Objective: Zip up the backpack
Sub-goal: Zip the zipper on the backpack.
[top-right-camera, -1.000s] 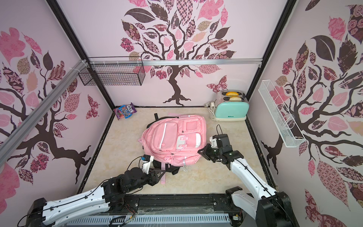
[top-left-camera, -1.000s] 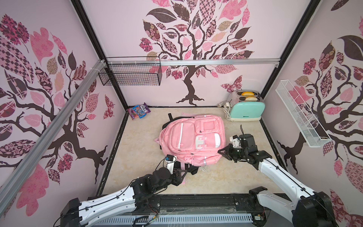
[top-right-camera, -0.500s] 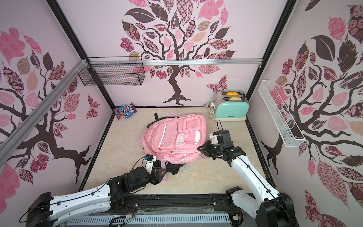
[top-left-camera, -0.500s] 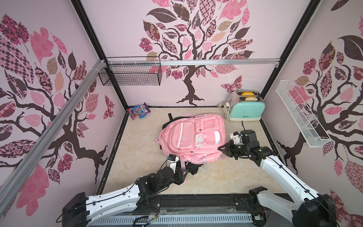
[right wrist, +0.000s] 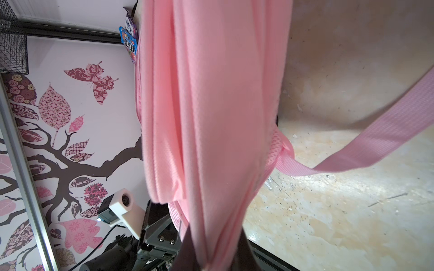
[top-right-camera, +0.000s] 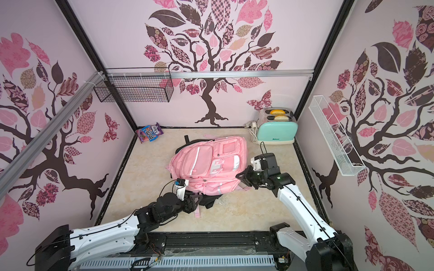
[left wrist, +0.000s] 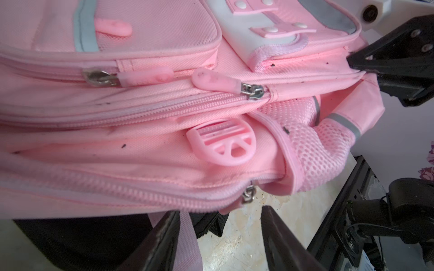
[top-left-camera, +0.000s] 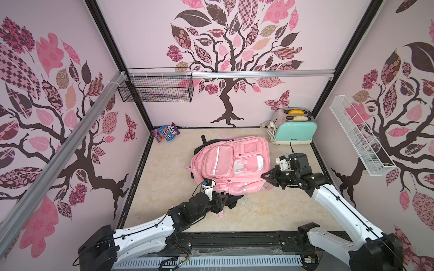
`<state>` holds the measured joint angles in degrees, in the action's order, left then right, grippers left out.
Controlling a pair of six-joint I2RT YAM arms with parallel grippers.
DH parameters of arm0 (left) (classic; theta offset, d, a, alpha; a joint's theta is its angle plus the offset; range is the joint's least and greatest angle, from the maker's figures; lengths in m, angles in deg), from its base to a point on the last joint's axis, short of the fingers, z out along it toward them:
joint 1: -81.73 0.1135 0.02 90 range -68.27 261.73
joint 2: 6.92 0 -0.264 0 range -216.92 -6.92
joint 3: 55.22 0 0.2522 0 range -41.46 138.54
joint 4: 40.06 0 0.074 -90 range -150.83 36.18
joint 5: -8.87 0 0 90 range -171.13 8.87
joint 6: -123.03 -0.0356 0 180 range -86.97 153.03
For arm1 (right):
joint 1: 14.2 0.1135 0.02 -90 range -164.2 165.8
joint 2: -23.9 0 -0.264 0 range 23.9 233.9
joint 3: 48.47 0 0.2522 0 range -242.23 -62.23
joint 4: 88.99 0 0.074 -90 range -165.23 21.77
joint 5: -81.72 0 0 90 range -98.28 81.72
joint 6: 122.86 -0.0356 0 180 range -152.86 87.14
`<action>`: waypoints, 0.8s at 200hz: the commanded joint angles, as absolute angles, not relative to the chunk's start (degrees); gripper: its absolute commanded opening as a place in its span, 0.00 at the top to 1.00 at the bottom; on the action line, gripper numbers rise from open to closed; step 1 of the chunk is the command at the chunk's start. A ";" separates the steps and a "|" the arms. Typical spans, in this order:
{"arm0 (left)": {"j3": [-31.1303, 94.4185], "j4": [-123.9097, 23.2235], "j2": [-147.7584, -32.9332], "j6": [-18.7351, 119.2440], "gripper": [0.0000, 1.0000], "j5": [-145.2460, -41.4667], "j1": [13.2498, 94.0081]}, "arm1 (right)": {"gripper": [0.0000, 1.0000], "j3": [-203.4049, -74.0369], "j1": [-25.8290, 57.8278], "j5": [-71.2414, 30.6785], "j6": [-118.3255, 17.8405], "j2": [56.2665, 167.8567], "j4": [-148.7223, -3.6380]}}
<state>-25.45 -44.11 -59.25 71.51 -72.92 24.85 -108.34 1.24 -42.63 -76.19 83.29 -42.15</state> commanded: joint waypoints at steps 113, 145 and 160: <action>-20.56 -33.35 -71.97 68.81 0.80 -80.69 26.80 | 1.00 -111.71 1.27 -47.89 -73.64 81.66 -46.45; -20.75 -34.83 -70.92 68.90 0.95 -80.74 26.80 | 1.00 -111.47 0.74 -46.59 -72.70 81.72 -45.62; -21.06 -36.40 -69.31 69.07 0.99 -80.08 26.80 | 1.00 -111.02 0.24 -46.36 -72.54 82.07 -45.87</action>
<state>-21.95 -35.74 -71.56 69.17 -80.50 26.57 -108.34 0.89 -43.29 -75.49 83.29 -42.19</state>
